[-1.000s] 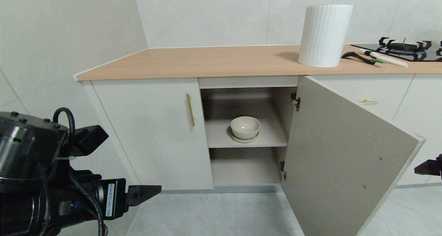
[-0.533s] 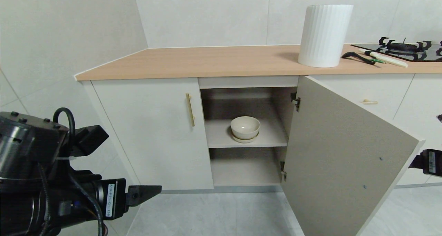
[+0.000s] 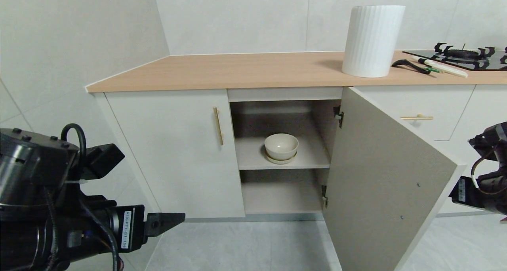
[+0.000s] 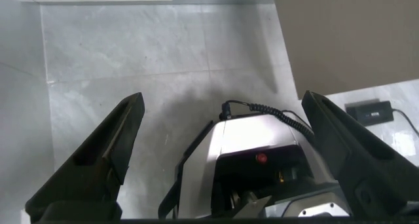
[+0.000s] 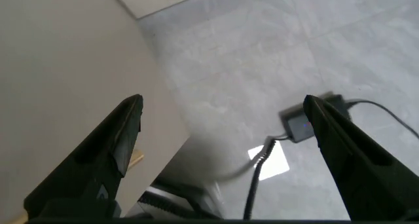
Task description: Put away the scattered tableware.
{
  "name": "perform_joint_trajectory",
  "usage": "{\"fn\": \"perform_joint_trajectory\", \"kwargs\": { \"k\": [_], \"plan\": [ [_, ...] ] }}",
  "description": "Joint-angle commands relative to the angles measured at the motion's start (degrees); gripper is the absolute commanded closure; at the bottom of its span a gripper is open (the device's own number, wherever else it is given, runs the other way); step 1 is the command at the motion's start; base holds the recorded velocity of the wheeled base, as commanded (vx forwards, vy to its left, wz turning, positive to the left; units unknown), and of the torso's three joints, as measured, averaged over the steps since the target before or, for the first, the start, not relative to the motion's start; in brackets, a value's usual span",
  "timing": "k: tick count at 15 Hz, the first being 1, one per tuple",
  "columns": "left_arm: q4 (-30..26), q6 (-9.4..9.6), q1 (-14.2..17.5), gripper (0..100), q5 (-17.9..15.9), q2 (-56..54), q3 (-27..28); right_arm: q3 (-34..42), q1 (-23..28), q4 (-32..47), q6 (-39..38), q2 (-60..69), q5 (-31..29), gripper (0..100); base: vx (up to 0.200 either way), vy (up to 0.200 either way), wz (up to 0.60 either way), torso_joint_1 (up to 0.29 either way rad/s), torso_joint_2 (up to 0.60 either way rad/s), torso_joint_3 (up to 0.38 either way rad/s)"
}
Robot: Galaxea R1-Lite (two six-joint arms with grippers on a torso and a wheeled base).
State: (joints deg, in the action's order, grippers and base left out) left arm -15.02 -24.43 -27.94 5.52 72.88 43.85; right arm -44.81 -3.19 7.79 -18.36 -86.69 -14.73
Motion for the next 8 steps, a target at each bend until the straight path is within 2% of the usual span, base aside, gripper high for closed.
{"fn": "perform_joint_trajectory", "kwargs": {
  "k": [1, 4, 8],
  "plan": [
    [-0.01, -0.09, -0.01, 0, 0.01, 0.07, 0.01, 1.39, -2.43, -1.81, -0.27, -0.94, -0.04, 0, 0.000, 0.000, 0.00, 0.000, 0.00, 0.000],
    [-0.01, 0.00, -0.01, 0, 0.10, 0.07, 0.01, 3.42, -5.68, -5.50, -1.15, -1.03, -0.04, 0, 0.000, 0.000, 0.00, 0.000, 0.00, 0.000],
    [-0.01, -0.09, -0.01, 0, 0.10, -0.01, 0.10, 3.94, -12.27, -7.53, -5.99, -1.99, -0.04, 0, 0.000, 0.000, 0.00, 0.000, 0.00, 0.000]
  ]
}}
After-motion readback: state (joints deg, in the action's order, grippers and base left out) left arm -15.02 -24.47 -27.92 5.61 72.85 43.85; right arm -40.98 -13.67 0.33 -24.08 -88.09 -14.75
